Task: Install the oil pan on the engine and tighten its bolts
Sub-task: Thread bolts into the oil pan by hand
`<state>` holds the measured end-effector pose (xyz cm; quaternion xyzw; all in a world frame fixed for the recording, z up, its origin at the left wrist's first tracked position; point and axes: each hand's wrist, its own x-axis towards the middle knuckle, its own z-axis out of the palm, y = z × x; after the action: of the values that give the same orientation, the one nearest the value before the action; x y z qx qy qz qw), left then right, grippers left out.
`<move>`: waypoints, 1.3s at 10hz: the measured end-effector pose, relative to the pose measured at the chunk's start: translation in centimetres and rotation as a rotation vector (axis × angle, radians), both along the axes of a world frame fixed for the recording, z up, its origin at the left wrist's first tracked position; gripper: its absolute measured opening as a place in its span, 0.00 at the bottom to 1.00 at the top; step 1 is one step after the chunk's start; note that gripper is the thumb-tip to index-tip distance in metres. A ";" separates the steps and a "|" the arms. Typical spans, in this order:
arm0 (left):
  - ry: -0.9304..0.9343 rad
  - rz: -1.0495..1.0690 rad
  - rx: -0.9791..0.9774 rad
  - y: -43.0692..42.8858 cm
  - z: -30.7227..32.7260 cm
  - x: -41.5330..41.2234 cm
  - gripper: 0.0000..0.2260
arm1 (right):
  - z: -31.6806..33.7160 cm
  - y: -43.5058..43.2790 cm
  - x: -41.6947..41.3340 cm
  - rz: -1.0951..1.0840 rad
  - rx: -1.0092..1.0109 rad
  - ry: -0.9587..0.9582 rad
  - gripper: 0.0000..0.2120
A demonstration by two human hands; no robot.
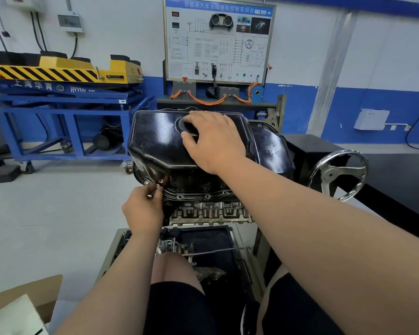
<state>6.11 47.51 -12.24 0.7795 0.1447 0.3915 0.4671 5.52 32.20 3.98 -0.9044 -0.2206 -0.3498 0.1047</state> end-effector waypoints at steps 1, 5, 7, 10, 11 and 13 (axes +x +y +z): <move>0.031 0.021 0.084 0.2 0.0 0.3 0.08 | 0.0 0.0 0.0 0.000 0.001 0.000 0.20; 0.035 -0.071 -0.021 0.9 0.0 0.6 0.06 | -0.2 0.0 0.2 0.008 0.026 -0.019 0.21; 0.028 -0.044 0.112 0.7 0.2 0.1 0.05 | -0.1 0.0 0.1 0.013 0.033 -0.015 0.21; 0.047 -0.050 -0.097 0.5 0.5 0.2 0.07 | -0.2 0.0 0.0 0.015 0.039 -0.025 0.21; 0.047 -0.066 -0.092 0.4 0.7 0.0 0.04 | -0.1 0.0 0.0 0.014 0.034 -0.028 0.21; 0.071 -0.051 -0.086 0.2 0.9 -0.3 0.04 | -0.2 0.0 0.0 0.018 0.040 -0.022 0.20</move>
<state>5.84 47.66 -11.33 0.7757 0.1580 0.3449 0.5044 5.52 32.16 3.81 -0.8962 -0.2230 -0.3630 0.1238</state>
